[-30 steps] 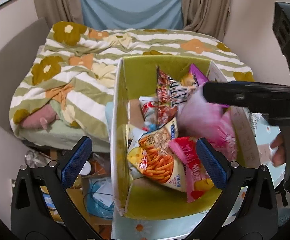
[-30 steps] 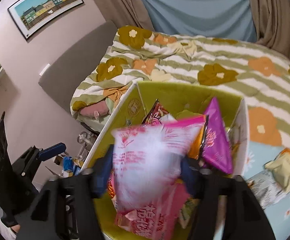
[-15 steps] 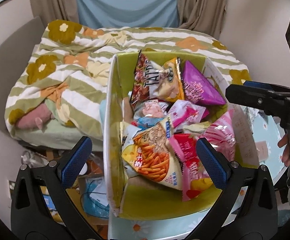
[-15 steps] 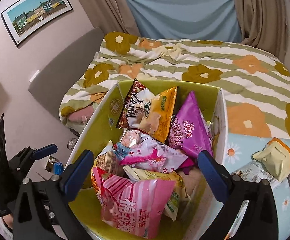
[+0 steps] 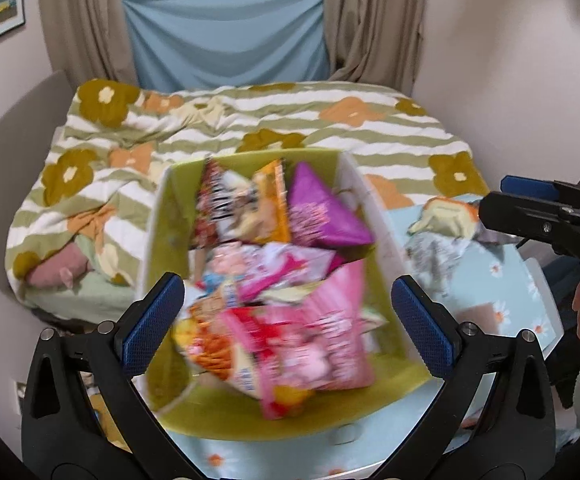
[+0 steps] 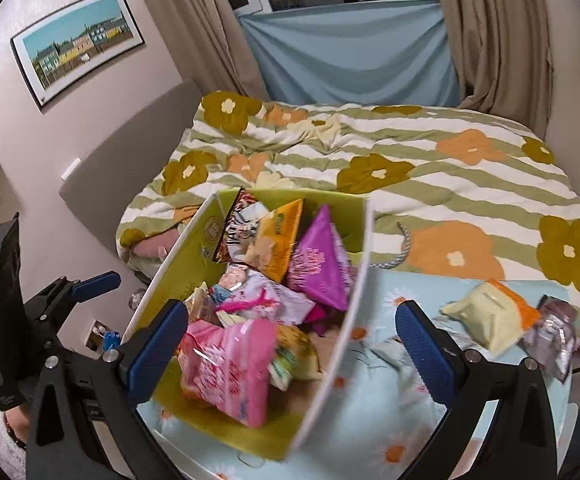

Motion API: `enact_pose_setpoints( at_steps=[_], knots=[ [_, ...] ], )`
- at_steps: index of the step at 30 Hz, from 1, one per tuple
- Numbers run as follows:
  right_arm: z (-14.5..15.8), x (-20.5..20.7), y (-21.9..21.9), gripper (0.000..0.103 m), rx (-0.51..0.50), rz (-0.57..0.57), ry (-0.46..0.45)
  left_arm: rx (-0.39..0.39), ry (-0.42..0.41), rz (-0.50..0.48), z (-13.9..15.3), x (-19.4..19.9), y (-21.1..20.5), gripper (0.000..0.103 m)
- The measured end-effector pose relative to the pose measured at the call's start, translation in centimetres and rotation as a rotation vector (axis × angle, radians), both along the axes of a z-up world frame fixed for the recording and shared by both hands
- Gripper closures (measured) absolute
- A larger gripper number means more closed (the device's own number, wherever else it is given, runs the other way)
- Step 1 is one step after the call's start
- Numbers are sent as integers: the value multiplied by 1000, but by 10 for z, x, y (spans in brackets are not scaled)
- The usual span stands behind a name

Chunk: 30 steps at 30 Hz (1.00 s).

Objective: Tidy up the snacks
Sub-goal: 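Grasp grey newspaper-print bag with left tool while right grasps pink cake pack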

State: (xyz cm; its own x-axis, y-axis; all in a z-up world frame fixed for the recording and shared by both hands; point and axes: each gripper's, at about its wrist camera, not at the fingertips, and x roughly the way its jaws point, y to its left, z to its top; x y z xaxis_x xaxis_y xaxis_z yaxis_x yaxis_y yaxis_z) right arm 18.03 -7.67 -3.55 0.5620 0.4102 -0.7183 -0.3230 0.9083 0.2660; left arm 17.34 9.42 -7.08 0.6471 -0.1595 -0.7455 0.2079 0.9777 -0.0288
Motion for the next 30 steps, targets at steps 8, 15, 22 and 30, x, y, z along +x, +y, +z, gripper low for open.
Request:
enact_pose_setpoints(
  at_steps=[8, 15, 22, 30],
  knots=[
    [3, -22, -89, 0, -28, -39, -16, 19, 1, -68, -3, -7, -79, 0],
    [-23, -30, -147, 0, -77, -77, 49, 86, 74, -171, -25, 15, -145, 0],
    [-70, -43, -182, 0, -63, -163, 167, 165, 150, -277, -52, 40, -188, 0],
    [-123, -73, -177, 0, 5, -298, 277, 270, 226, -434, -82, 68, -228, 0]
  ],
)
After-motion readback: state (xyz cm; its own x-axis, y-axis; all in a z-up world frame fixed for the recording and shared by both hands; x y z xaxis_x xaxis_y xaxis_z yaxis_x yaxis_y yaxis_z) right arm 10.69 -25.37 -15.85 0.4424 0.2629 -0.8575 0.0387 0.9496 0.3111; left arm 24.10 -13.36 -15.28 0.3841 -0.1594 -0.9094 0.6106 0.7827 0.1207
